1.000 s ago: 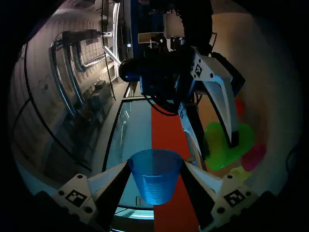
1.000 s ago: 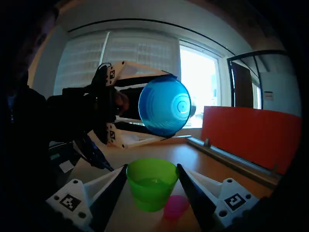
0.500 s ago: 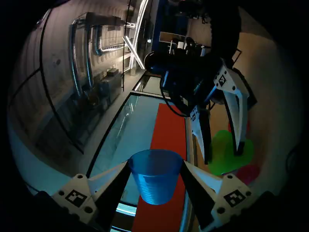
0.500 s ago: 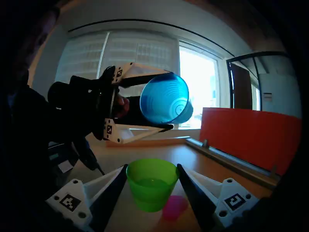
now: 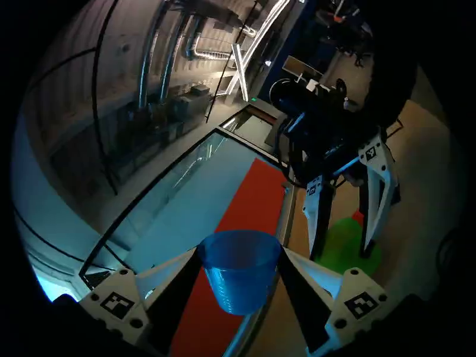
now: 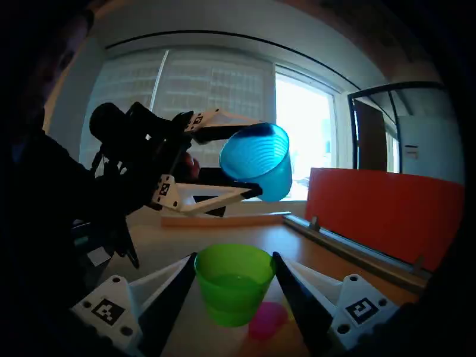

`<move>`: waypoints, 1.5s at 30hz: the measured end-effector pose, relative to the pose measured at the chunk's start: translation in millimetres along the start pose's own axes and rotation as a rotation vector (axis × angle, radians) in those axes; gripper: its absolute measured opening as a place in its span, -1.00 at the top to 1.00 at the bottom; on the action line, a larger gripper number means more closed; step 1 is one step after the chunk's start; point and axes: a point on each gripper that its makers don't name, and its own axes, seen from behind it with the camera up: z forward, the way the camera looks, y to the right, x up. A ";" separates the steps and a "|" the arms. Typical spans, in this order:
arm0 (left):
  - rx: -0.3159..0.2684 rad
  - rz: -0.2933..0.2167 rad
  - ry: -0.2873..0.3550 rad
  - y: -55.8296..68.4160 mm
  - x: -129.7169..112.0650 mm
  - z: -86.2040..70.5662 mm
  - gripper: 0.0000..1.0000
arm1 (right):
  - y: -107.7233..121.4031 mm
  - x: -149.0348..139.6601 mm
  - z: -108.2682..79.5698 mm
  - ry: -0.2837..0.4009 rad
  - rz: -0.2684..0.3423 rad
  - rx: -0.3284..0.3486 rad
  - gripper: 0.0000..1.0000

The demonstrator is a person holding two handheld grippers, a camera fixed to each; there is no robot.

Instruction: Pour water

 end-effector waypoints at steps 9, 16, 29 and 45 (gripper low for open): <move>0.010 -0.216 -0.005 -3.9 -5.1 -0.1 -0.73 | -1.3 2.6 -0.9 0.006 -0.006 -0.003 -0.89; 0.011 -0.382 -0.026 -8.2 -16.0 1.3 -0.73 | -1.2 4.8 -1.3 0.013 -0.012 -0.010 -0.89; 0.006 -0.702 0.004 -16.7 -19.2 1.4 -0.73 | 1.6 10.7 -2.0 0.031 -0.014 -0.021 -0.89; 0.002 -0.893 -0.036 -13.3 -31.1 4.1 -0.73 | 4.9 15.6 -5.4 0.052 -0.008 -0.036 -0.89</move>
